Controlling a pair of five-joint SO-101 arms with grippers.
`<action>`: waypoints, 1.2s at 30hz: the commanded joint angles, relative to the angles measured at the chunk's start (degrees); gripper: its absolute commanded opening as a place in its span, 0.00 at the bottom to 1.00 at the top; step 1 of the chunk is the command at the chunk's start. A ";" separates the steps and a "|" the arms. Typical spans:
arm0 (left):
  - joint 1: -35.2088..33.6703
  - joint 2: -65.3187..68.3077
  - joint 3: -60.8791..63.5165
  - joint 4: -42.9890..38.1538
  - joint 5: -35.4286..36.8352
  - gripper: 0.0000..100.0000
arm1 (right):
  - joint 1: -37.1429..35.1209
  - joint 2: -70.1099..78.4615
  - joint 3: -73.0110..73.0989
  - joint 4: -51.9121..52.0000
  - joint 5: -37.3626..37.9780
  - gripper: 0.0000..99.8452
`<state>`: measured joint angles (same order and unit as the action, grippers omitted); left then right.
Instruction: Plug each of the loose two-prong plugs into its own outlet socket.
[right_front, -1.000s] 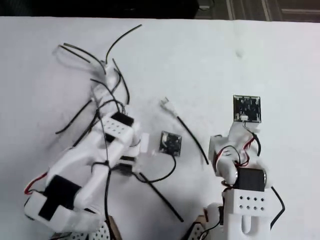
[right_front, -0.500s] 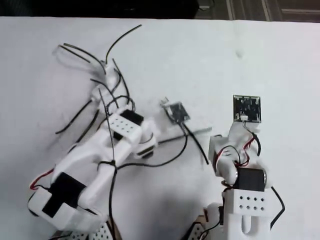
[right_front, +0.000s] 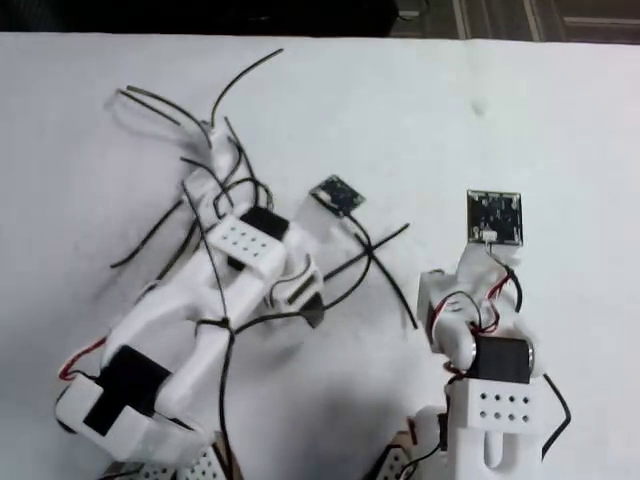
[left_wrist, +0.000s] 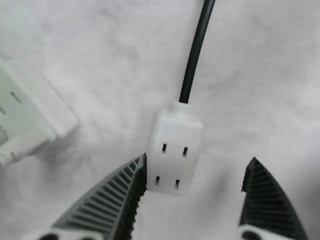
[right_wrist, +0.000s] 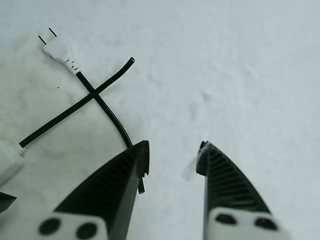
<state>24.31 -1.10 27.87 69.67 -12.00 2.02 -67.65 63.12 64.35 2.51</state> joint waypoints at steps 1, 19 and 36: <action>-0.92 -0.57 -5.01 4.75 0.44 0.31 | 0.48 -0.40 -0.53 -0.66 -0.09 0.16; -23.60 -40.48 21.98 -0.97 -2.02 0.31 | -14.64 33.98 -17.49 -5.23 4.48 0.16; -31.69 -41.71 36.31 -10.46 -6.33 0.31 | -15.43 63.43 -24.18 -19.74 9.23 0.15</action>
<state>-6.99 -41.27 64.18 60.26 -17.80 -13.63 -5.41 41.32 46.59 11.30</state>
